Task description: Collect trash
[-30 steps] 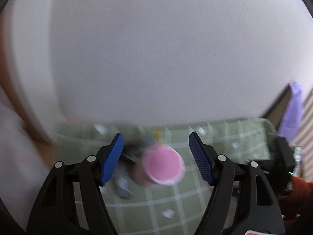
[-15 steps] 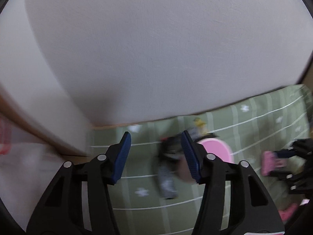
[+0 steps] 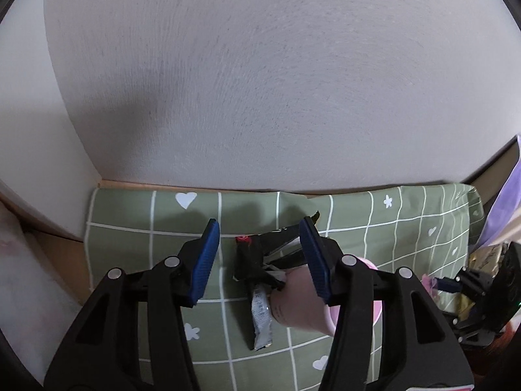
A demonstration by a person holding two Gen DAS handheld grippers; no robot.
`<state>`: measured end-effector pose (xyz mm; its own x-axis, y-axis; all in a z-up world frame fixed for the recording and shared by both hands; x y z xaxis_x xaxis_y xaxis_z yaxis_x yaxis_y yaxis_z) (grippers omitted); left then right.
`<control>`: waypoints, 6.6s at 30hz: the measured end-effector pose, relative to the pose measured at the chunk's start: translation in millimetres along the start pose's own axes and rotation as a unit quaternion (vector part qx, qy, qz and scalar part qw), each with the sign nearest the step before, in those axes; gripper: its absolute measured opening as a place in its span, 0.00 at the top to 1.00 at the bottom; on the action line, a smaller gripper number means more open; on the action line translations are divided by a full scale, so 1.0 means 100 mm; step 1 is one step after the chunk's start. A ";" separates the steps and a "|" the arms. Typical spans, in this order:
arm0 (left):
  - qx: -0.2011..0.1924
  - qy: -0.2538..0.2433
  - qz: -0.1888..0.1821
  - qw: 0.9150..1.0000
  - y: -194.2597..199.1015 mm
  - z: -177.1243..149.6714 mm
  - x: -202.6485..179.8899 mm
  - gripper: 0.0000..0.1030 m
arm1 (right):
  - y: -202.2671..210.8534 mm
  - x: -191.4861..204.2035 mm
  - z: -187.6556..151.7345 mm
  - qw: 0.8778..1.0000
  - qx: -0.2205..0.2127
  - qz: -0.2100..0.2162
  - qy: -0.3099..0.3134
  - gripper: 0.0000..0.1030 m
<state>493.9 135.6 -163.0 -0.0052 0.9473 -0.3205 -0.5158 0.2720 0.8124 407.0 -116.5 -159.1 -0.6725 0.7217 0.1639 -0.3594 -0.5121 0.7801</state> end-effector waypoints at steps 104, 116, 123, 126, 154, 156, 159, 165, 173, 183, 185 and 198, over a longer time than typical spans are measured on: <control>-0.091 -0.201 -0.180 0.959 1.40 -1.97 -3.56 0.20 | 3.47 -0.87 -2.12 0.919 -0.179 -0.267 -0.230 0.46; -0.204 -0.145 0.056 0.967 2.64 -2.88 -2.34 0.17 | 3.35 0.79 -1.99 0.935 -0.214 -0.220 -0.178 0.46; -0.239 -0.127 0.110 0.956 3.08 -3.15 -2.11 0.17 | 3.26 1.39 -1.94 0.946 -0.213 -0.195 -0.145 0.46; -0.231 -0.115 0.108 0.960 3.16 -3.24 -2.03 0.17 | 3.20 1.56 -1.92 0.950 -0.207 -0.196 -0.126 0.46; -0.247 -0.110 0.106 0.957 3.37 -3.33 -1.94 0.17 | 3.20 1.85 -1.90 0.949 -0.215 -0.202 -0.112 0.46; -0.247 -0.111 0.104 0.957 3.37 -3.33 -1.94 0.17 | 3.20 1.86 -1.90 0.949 -0.216 -0.201 -0.110 0.46; -0.248 -0.112 0.102 0.957 3.38 -3.34 -1.96 0.17 | 3.21 1.88 -1.90 0.949 -0.216 -0.201 -0.108 0.46; -0.248 -0.116 0.098 0.957 3.39 -3.35 -1.97 0.17 | 3.24 1.91 -1.90 0.948 -0.220 -0.202 -0.106 0.46; -0.250 -0.115 0.090 0.957 3.42 -3.39 -2.00 0.17 | 3.33 1.92 -1.94 0.945 -0.224 -0.210 -0.110 0.46; -0.249 -0.127 0.083 0.957 3.42 -3.42 -2.08 0.17 | 3.41 1.92 -2.00 0.942 -0.231 -0.217 -0.114 0.46; -0.249 -0.128 0.082 0.957 3.42 -3.42 -2.09 0.17 | 3.42 1.92 -2.01 0.941 -0.232 -0.219 -0.115 0.46; -0.248 -0.130 0.084 0.956 3.40 -3.43 -2.11 0.17 | 3.43 1.87 -2.07 0.940 -0.230 -0.220 -0.123 0.46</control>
<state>25.7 -30.1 13.2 0.0566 0.9982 -0.0214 -0.8694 0.0598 0.4906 24.0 -253.8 14.5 -0.2445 0.9675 0.0650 -0.8477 -0.2458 0.4701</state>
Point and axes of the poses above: each gripper's, at about its wrist camera, not at the fingertips, and y roughly against the way its jaws point, x to its left, z to its top, the point moved 3 cm from there along -y, roughly the way its jaws point, and after that the axes turned 1 degree about z, right-handed, at the moved point
